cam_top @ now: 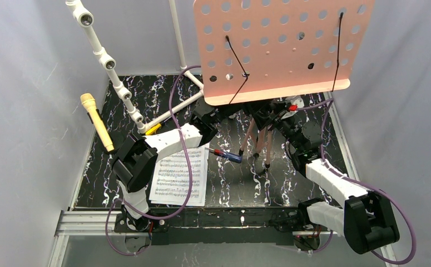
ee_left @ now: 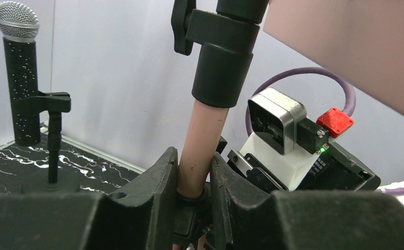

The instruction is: Pack up the instrument practice props

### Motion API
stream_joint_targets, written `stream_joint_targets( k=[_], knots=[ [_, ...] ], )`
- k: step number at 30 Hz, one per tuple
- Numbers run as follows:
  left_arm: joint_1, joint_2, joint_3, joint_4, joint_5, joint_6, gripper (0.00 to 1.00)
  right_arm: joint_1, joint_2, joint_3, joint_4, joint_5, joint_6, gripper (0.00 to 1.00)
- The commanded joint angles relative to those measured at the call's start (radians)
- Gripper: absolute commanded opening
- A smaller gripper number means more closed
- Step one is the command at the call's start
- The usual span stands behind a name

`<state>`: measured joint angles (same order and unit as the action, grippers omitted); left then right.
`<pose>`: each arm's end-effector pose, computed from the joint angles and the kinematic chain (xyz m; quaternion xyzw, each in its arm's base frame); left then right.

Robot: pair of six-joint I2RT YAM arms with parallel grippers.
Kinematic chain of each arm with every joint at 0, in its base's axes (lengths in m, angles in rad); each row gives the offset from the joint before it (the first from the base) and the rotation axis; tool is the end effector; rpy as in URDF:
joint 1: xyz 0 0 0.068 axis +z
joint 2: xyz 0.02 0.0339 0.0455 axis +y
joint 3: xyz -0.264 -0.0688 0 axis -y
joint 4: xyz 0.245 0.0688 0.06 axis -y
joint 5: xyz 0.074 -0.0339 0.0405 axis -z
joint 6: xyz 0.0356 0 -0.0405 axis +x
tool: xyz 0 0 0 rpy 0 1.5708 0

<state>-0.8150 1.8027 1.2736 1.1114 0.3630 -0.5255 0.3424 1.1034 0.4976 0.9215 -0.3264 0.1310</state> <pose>0.2734 -0.3085 0.3576 0.2245 0.4388 -0.6050 0.6254 0.2213 0.0910 0.2924 -0.1919 0.5623 0.2800 0.7541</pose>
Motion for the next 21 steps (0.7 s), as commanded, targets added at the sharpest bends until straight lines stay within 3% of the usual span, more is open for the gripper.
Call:
stream_joint_targets(
  k=[1,5,12,15,21],
  knots=[
    [-0.009,-0.081,0.065,0.089,-0.042,-0.09,0.0,-0.002,-0.011,-0.063,-0.034,0.025,0.069,0.75],
    [-0.01,-0.086,0.053,0.088,-0.059,-0.105,0.0,-0.002,0.009,-0.084,-0.022,0.023,0.074,0.84],
    [-0.01,-0.085,0.067,0.088,-0.057,-0.144,0.0,-0.001,0.063,-0.097,0.036,0.03,0.088,0.85],
    [-0.012,-0.085,0.063,0.089,-0.06,-0.152,0.0,-0.001,0.087,-0.083,0.062,0.02,0.097,0.81],
    [-0.03,-0.082,0.074,0.086,-0.041,-0.153,0.0,-0.001,0.09,-0.069,0.063,0.0,0.1,0.6]
  ],
)
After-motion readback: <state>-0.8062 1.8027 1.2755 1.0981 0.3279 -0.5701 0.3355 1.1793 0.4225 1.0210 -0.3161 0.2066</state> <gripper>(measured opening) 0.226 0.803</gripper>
